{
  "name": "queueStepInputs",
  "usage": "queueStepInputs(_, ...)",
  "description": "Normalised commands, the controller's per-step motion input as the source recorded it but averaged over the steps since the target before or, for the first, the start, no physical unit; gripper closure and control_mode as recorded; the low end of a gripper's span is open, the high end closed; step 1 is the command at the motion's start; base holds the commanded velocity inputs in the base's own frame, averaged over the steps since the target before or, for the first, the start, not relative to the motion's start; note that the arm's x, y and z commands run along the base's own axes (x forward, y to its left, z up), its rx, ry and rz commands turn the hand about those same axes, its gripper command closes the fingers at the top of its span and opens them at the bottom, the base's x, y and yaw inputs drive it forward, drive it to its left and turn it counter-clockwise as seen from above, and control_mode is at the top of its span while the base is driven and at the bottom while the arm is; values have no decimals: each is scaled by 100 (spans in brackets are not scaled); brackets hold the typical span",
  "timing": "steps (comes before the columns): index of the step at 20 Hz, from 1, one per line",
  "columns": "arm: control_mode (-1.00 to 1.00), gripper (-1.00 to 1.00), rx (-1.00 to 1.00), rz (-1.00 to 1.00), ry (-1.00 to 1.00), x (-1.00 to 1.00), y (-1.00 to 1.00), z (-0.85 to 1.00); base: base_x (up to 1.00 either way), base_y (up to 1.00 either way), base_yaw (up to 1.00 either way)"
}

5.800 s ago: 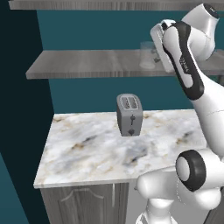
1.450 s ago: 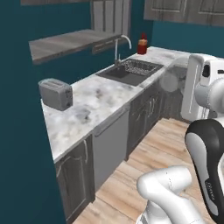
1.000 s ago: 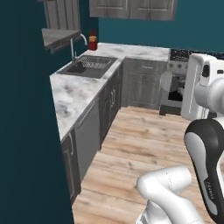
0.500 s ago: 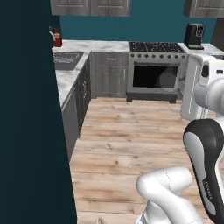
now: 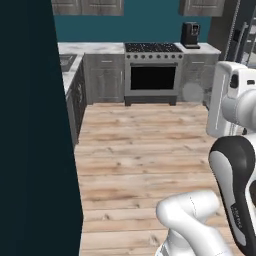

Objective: There is a bowl on the dining counter. Grab a lemon wedge from the fridge and place it in the bowl. Then get the liquor bottle and glass cup from the cabinet and place them next to the bowl.

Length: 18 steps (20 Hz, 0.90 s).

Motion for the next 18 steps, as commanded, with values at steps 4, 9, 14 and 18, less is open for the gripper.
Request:
queueStepInputs(4, 100, 100, 0, 0, 0, 0, 0, 0, -97, -55, -17)
queueStepInputs(9, 100, 100, 0, 0, 0, 0, 0, 0, -56, -98, -6)
queueStepInputs(14, 100, 100, 0, 0, 0, 0, 0, 0, -17, -100, -1)
queueStepInputs(18, 100, 100, 0, 0, 0, 0, 0, 0, -11, -100, 0)
